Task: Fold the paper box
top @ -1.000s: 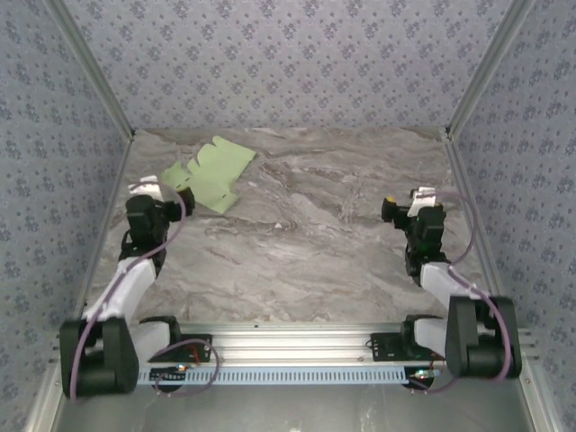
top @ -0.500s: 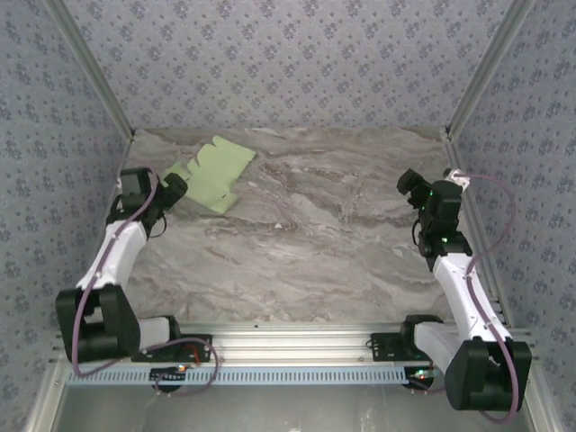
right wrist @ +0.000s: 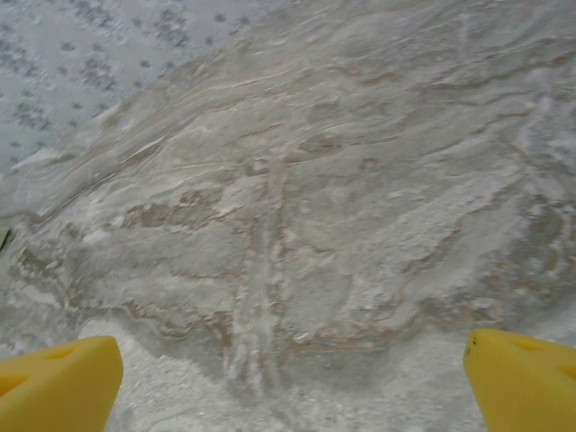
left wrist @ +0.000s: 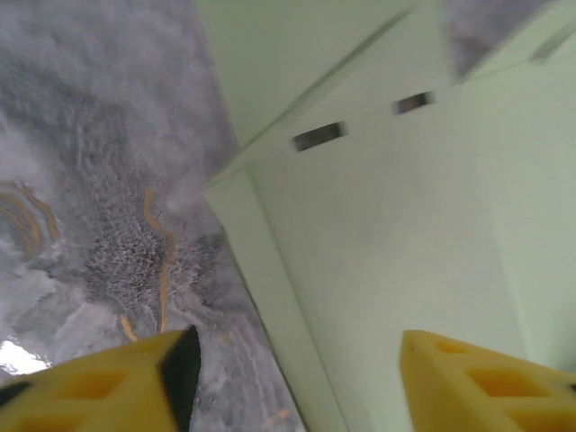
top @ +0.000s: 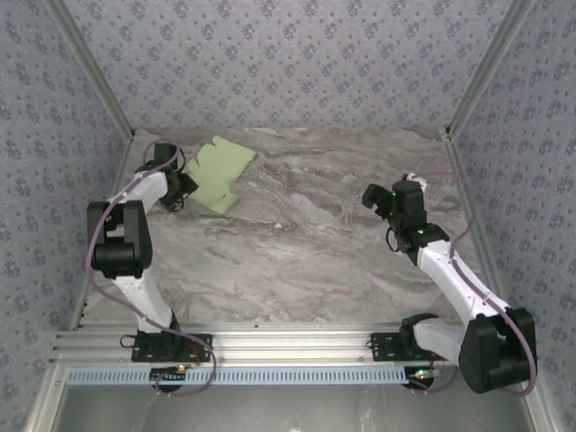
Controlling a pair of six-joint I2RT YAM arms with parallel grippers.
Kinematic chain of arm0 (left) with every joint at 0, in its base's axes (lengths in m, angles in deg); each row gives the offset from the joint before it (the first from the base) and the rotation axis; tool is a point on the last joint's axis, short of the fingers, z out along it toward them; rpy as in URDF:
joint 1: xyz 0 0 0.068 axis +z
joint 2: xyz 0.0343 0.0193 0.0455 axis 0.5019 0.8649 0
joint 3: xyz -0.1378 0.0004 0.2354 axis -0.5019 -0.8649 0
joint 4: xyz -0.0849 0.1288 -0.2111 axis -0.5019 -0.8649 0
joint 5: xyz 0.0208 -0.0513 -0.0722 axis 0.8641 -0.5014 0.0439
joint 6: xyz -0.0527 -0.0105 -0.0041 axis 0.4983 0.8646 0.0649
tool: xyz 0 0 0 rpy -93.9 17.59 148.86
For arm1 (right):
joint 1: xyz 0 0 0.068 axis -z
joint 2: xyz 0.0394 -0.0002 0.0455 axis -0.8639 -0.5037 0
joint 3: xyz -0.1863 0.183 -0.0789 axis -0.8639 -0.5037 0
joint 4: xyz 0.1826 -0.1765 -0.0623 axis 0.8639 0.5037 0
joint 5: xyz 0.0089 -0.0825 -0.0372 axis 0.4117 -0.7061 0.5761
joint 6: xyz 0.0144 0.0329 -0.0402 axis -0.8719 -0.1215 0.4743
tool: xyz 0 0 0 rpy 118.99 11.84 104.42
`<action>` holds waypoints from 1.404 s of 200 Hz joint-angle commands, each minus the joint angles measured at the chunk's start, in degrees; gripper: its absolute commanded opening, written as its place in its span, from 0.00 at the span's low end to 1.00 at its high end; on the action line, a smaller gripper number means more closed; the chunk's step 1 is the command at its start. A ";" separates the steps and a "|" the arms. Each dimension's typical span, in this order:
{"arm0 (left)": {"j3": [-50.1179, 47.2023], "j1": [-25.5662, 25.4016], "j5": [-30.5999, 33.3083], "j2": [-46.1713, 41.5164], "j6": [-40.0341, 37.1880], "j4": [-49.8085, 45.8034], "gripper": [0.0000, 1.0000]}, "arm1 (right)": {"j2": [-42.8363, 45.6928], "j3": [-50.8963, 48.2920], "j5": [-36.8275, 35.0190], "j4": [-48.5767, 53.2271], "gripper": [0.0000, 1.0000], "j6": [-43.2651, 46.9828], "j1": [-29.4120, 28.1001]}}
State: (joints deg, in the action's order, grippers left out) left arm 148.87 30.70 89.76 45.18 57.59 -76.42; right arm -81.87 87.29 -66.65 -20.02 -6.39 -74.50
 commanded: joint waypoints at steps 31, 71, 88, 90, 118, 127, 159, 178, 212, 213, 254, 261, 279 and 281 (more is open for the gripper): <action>-0.13 -0.58 0.54 -4.63 -5.09 -2.04 0.12 | -0.60 5.79 -5.55 3.61 1.00 -0.36 -8.28; -2.64 -3.03 -2.34 -13.84 -18.28 -4.02 0.05 | 1.30 6.28 -4.17 7.28 1.00 -0.18 -9.18; -3.73 -6.05 -4.72 -16.29 -24.77 -3.65 0.05 | 2.06 7.73 -3.55 9.97 1.00 2.60 -8.74; -3.74 -6.43 -5.35 -16.45 -25.48 -3.70 0.05 | 2.08 7.92 -3.09 9.98 1.00 3.11 -8.73; -1.63 -12.05 -13.91 -16.58 -33.03 -5.23 0.05 | 1.25 11.50 3.58 11.73 1.00 12.29 -7.67; -0.09 -14.38 -16.07 -16.22 -35.06 -6.08 0.06 | 0.31 13.40 4.94 13.18 1.00 15.73 -7.68; 5.02 -22.96 -19.09 -14.94 -42.85 -8.88 0.06 | -5.56 20.00 8.17 18.85 1.00 23.62 -6.41; 8.54 -24.68 -27.77 -11.24 -46.48 -10.04 0.08 | -5.68 13.27 3.96 8.31 1.00 25.07 -4.50; 17.94 -27.04 -29.45 -1.90 -50.58 -17.57 0.07 | -6.95 10.93 23.62 0.85 0.99 33.75 0.01; 18.17 -27.12 -29.34 -1.66 -50.66 -17.89 0.07 | -7.00 10.87 24.15 0.75 0.99 33.94 0.12; 24.17 -29.71 -30.70 1.79 -53.11 -20.81 0.06 | -9.52 7.17 42.86 -6.96 0.94 38.91 4.80; 25.47 -29.78 -31.75 2.19 -53.20 -21.37 0.06 | -10.58 7.03 45.70 -7.44 0.93 40.61 4.74; 28.61 -30.14 -34.14 3.14 -54.16 -23.81 0.06 | -13.42 8.33 48.36 -5.98 0.92 45.12 3.36; 28.82 -30.23 -34.29 3.22 -54.43 -24.01 0.06 | -13.74 8.64 47.94 -5.45 0.92 45.87 3.02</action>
State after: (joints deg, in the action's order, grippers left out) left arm 171.71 1.09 60.47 48.38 6.38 -96.23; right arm -92.01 95.15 -28.82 -24.04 30.33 -69.75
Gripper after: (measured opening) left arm 0.071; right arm 0.927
